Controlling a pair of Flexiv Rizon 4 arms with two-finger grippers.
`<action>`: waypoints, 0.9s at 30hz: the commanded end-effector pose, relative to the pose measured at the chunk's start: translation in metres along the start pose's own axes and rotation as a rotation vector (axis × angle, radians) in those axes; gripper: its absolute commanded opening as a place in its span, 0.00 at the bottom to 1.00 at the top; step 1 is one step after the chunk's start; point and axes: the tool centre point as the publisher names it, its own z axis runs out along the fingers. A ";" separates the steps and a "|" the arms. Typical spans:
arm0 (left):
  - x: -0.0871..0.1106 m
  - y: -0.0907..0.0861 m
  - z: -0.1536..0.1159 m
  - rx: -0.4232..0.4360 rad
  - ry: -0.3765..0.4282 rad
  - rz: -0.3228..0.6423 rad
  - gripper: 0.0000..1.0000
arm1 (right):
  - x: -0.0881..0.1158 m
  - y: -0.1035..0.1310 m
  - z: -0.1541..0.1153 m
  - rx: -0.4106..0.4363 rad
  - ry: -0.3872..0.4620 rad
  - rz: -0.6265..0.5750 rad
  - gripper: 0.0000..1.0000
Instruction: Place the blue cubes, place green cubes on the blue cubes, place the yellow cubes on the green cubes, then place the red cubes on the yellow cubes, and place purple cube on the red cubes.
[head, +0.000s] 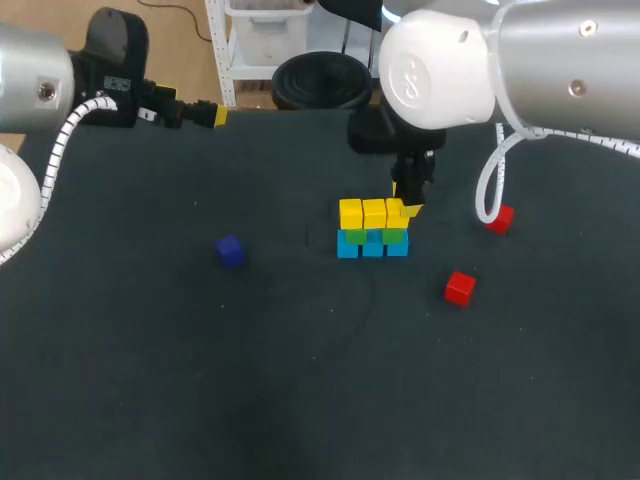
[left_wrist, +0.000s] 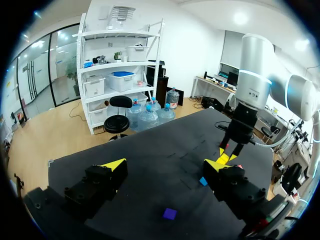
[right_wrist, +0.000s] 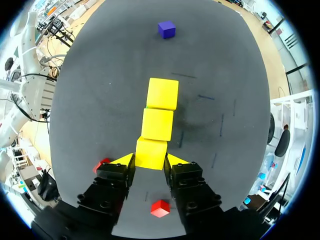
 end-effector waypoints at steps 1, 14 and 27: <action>0.001 0.002 0.001 0.006 -0.005 0.002 1.00 | 0.000 0.000 0.000 -0.001 0.002 -0.003 0.44; 0.001 0.002 0.001 0.006 -0.005 0.002 1.00 | 0.000 0.000 0.000 -0.007 -0.002 0.001 0.90; 0.001 0.002 0.001 0.006 -0.005 0.002 1.00 | 0.001 0.000 0.001 -0.015 0.001 0.001 0.37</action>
